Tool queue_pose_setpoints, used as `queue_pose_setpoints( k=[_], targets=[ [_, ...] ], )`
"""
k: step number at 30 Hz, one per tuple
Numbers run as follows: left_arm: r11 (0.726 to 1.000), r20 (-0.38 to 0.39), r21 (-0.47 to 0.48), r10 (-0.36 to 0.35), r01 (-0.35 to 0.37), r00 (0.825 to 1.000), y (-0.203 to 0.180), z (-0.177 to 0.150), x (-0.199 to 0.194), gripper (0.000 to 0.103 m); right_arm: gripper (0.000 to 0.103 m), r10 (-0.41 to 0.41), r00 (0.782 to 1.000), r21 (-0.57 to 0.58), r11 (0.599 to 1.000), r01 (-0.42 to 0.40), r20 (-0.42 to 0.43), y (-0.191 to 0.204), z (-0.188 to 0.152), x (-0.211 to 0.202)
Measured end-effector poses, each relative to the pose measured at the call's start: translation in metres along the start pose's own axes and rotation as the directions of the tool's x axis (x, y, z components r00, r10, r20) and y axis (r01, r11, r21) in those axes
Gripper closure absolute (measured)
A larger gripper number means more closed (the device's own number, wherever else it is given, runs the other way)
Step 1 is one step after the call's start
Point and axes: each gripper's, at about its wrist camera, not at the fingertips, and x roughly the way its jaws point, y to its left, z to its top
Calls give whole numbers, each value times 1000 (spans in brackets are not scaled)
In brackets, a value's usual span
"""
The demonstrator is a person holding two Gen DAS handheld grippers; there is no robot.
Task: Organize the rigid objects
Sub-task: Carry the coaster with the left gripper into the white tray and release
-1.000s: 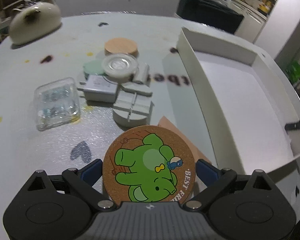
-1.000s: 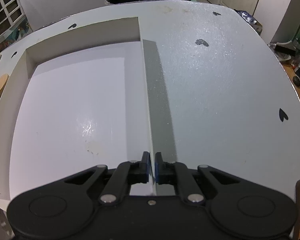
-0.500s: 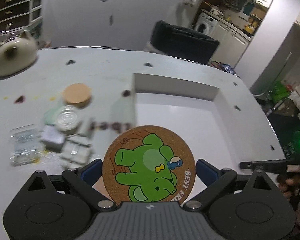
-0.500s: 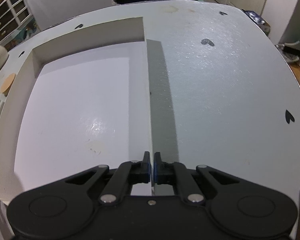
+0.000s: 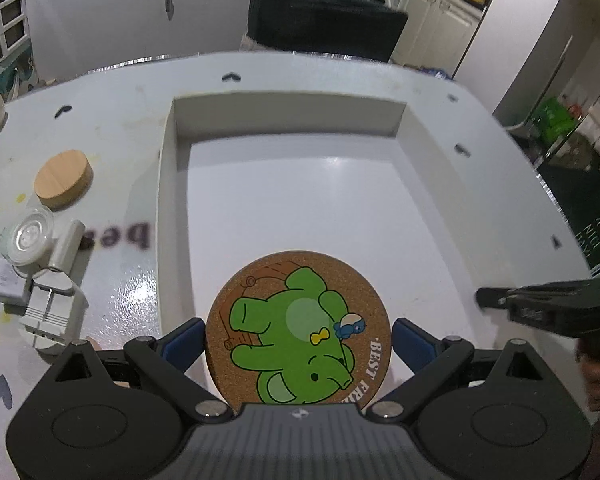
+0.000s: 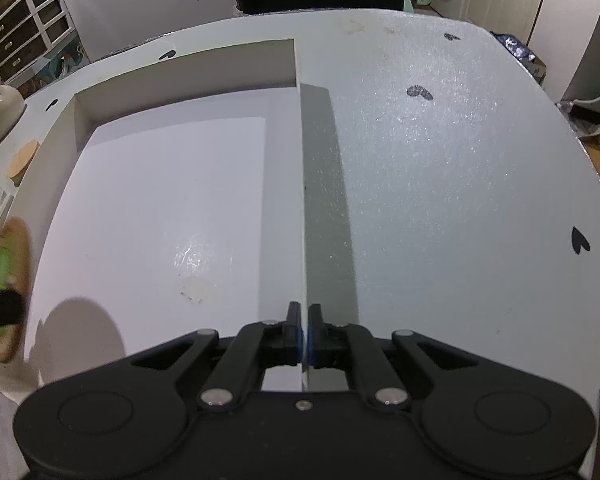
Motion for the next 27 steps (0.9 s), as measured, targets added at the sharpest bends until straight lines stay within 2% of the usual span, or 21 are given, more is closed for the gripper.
queue_pose_setpoints(
  k=[5, 10, 20, 27],
  targets=[
    [999, -25, 39, 24, -23, 999, 0, 0, 13, 5, 100, -6, 1000, 4, 1000, 6, 6, 1, 1, 1],
    [998, -31, 58, 16, -14, 999, 0, 0, 18, 2, 100, -6, 1000, 15, 1000, 6, 13, 0, -2, 1],
    [998, -2, 58, -18, 19, 1000, 2, -5, 6, 0, 100, -14, 1000, 23, 1000, 14, 4, 1, -1, 1],
    [998, 66, 48, -55, 52, 996, 1, -12, -17, 0, 100, -11, 1000, 15, 1000, 11, 1, 2, 1, 2]
  ],
)
